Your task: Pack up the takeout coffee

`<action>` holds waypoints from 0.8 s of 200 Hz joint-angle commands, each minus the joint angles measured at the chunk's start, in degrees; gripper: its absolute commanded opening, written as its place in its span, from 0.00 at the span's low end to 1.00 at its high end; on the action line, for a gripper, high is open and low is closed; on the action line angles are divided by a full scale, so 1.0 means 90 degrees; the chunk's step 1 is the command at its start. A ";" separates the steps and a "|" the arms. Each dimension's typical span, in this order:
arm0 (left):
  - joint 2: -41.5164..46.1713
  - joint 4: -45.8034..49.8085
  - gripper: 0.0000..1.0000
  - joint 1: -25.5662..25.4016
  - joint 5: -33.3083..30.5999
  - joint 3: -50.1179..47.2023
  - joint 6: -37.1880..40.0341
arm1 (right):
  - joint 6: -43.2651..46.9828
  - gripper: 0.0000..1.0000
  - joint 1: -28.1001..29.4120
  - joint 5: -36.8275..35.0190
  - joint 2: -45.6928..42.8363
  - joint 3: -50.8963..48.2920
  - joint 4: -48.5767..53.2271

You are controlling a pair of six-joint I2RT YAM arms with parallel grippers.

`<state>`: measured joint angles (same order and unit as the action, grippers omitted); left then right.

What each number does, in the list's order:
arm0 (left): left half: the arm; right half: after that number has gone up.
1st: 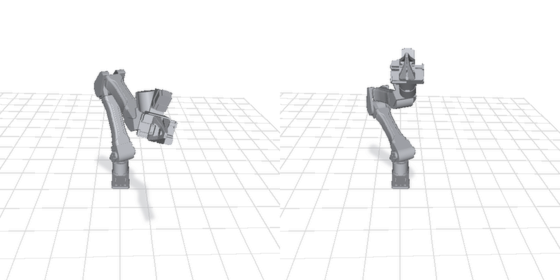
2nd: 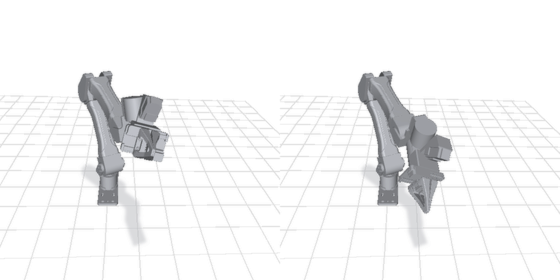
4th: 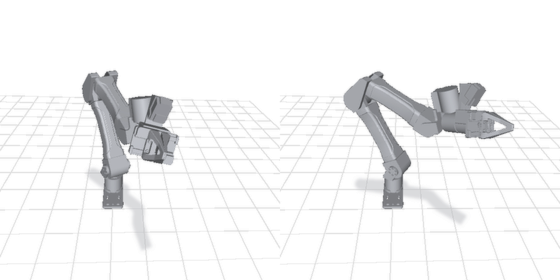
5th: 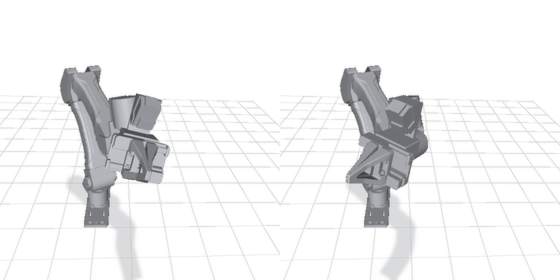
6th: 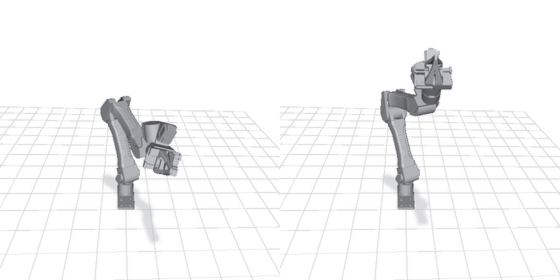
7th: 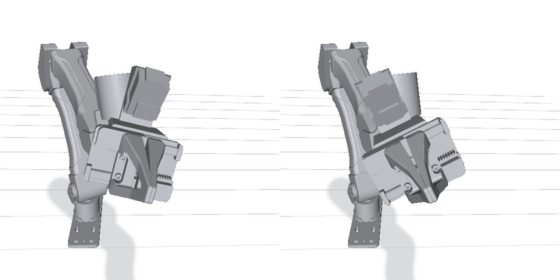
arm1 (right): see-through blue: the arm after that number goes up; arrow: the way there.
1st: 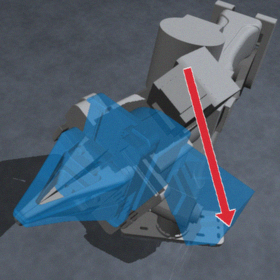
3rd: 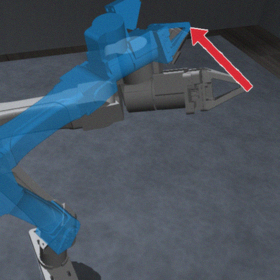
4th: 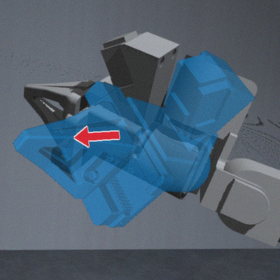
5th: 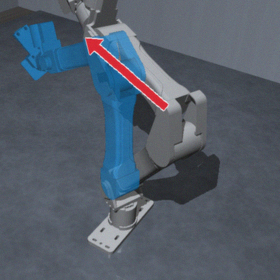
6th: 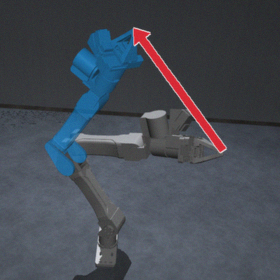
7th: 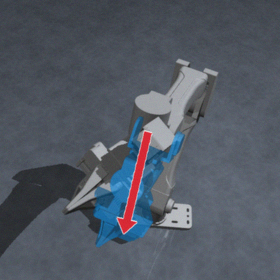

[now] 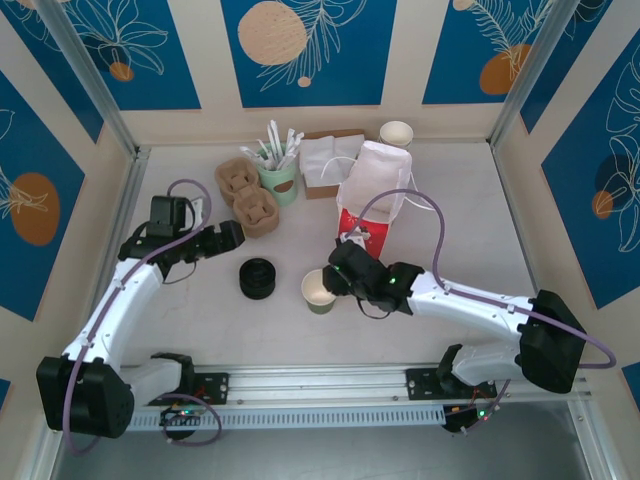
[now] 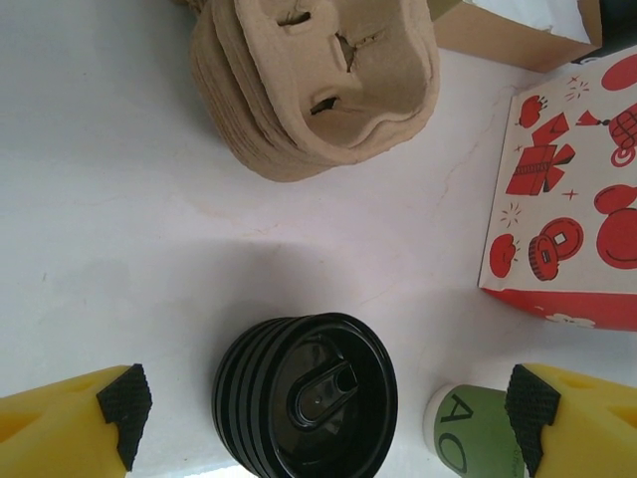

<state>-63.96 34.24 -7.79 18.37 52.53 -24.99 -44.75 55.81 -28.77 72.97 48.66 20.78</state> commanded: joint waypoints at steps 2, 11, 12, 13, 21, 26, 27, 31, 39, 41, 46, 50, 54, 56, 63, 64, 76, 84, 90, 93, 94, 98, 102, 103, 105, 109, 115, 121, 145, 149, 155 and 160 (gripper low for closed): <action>0.0084 0.0313 0.92 -0.0182 -0.0039 0.0183 0.0148 | 0.0073 0.41 0.0037 -0.0218 -0.0190 0.0405 0.0360; 0.0111 0.0378 0.90 -0.0248 -0.0092 0.0187 0.0160 | 0.0120 0.42 0.0039 -0.0235 -0.0271 0.0512 0.0469; 0.0118 0.0387 0.90 -0.0263 -0.0105 0.0188 0.0165 | 0.0124 0.42 0.0039 -0.0243 -0.0278 0.0531 0.0477; 0.0121 0.0391 0.90 -0.0270 -0.0111 0.0188 0.0162 | 0.0127 0.42 0.0039 -0.0242 -0.0282 0.0540 0.0491; 0.0134 0.0448 0.89 -0.0365 -0.0177 0.0179 0.0179 | 0.0174 0.43 0.0032 -0.0240 -0.0345 0.0651 0.0582; 0.0135 0.0493 0.89 -0.0421 -0.0231 0.0179 0.0193 | 0.0201 0.44 0.0037 -0.0249 -0.0388 0.0721 0.0624; 0.0135 0.0497 0.89 -0.0437 -0.0243 0.0179 0.0196 | 0.0209 0.44 0.0038 -0.0249 -0.0395 0.0728 0.0642; 0.0130 0.0555 0.88 -0.0490 -0.0308 0.0186 0.0215 | 0.0223 0.44 0.0036 -0.0233 -0.0427 0.0784 0.0682; 0.0108 0.0667 0.88 -0.0607 -0.0484 0.0197 0.0252 | 0.0253 0.45 0.0039 -0.0220 -0.0492 0.0884 0.0784; 0.0101 0.0692 0.88 -0.0640 -0.0539 0.0193 0.0266 | 0.0262 0.45 0.0039 -0.0213 -0.0510 0.0912 0.0806; 0.0088 0.0756 0.88 -0.0714 -0.0659 0.0205 0.0290 | 0.0282 0.45 0.0036 -0.0209 -0.0550 0.0961 0.0848; 0.0072 0.0798 0.87 -0.0762 -0.0757 0.0194 0.0308 | 0.0296 0.45 0.0039 -0.0185 -0.0588 0.0992 0.0869; 0.0059 0.0827 0.87 -0.0820 -0.0846 0.0198 0.0324 | 0.0304 0.45 0.0034 -0.0167 -0.0618 0.1016 0.0884; 0.0055 0.0845 0.87 -0.0850 -0.0883 0.0191 0.0330 | 0.0312 0.45 0.0035 -0.0171 -0.0637 0.1033 0.0895; 0.0016 0.0888 0.84 -0.0936 -0.1034 0.0181 0.0343 | 0.0314 0.45 0.0021 -0.0128 -0.0696 0.1065 0.0928; 0.0012 0.0896 0.84 -0.0948 -0.1049 0.0180 0.0344 | 0.0314 0.45 0.0025 -0.0120 -0.0701 0.1066 0.0931; -0.0073 0.0946 0.82 -0.1082 -0.1249 0.0179 0.0365 | 0.0309 0.45 -0.0005 -0.0010 -0.0801 0.1087 0.0937; -0.0145 0.0956 0.79 -0.1158 -0.1380 0.0171 0.0370 | 0.0291 0.45 -0.0025 0.0042 -0.0856 0.1097 0.0948; -0.0189 0.0952 0.76 -0.1213 -0.1462 0.0168 0.0360 | 0.0286 0.45 -0.0037 0.0083 -0.0888 0.1087 0.0952; -0.0227 0.0952 0.74 -0.1235 -0.1499 0.0161 0.0357 | 0.0269 0.45 -0.0044 0.0113 -0.0914 0.1080 0.0948; -0.0227 0.0952 0.74 -0.1246 -0.1511 0.0160 0.0356 | 0.0267 0.45 -0.0046 0.0122 -0.0922 0.1078 0.0946; -0.0266 0.0943 0.73 -0.1274 -0.1555 0.0154 0.0358 | 0.0250 0.45 -0.0070 0.0145 -0.0951 0.1070 0.0946; -0.0309 0.0930 0.72 -0.1298 -0.1596 0.0159 0.0355 | 0.0241 0.45 -0.0076 0.0183 -0.0966 0.1060 0.0946; -0.0322 0.0926 0.71 -0.1305 -0.1609 0.0159 0.0355 | 0.0239 0.45 -0.0082 0.0196 -0.0968 0.1059 0.0945; -0.0343 0.0930 0.71 -0.1322 -0.1630 0.0161 0.0355 | 0.0232 0.45 -0.0087 0.0215 -0.0983 0.1058 0.0946; -0.0390 0.0923 0.69 -0.1358 -0.1674 0.0168 0.0362 | 0.0213 0.45 -0.0111 0.0255 -0.1011 0.1049 0.0940; -0.0461 0.0923 0.68 -0.1395 -0.1739 0.0183 0.0350 | 0.0194 0.45 -0.0142 0.0304 -0.1040 0.1030 0.0939; -0.0533 0.0921 0.68 -0.1453 -0.1797 0.0197 0.0355 | 0.0170 0.44 -0.0163 0.0356 -0.1074 0.1001 0.0930; -0.0830 0.0898 0.63 -0.1642 -0.2005 0.0269 0.0374 | 0.0073 0.44 -0.0310 0.0510 -0.1221 0.0885 0.0914; -0.0887 0.0889 0.61 -0.1665 -0.2026 0.0283 0.0383 | 0.0056 0.44 -0.0332 0.0539 -0.1259 0.0857 0.0908; -0.0975 0.0897 0.60 -0.1700 -0.2059 0.0302 0.0377 | 0.0042 0.44 -0.0360 0.0576 -0.1305 0.0820 0.0906; -0.1039 0.0903 0.58 -0.1728 -0.2098 0.0322 0.0376 | 0.0036 0.44 -0.0390 0.0587 -0.1341 0.0795 0.0900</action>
<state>-71.20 41.23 -21.82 2.85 53.17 -21.91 -43.24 53.43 -25.61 63.44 57.08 28.53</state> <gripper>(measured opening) 0.610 0.439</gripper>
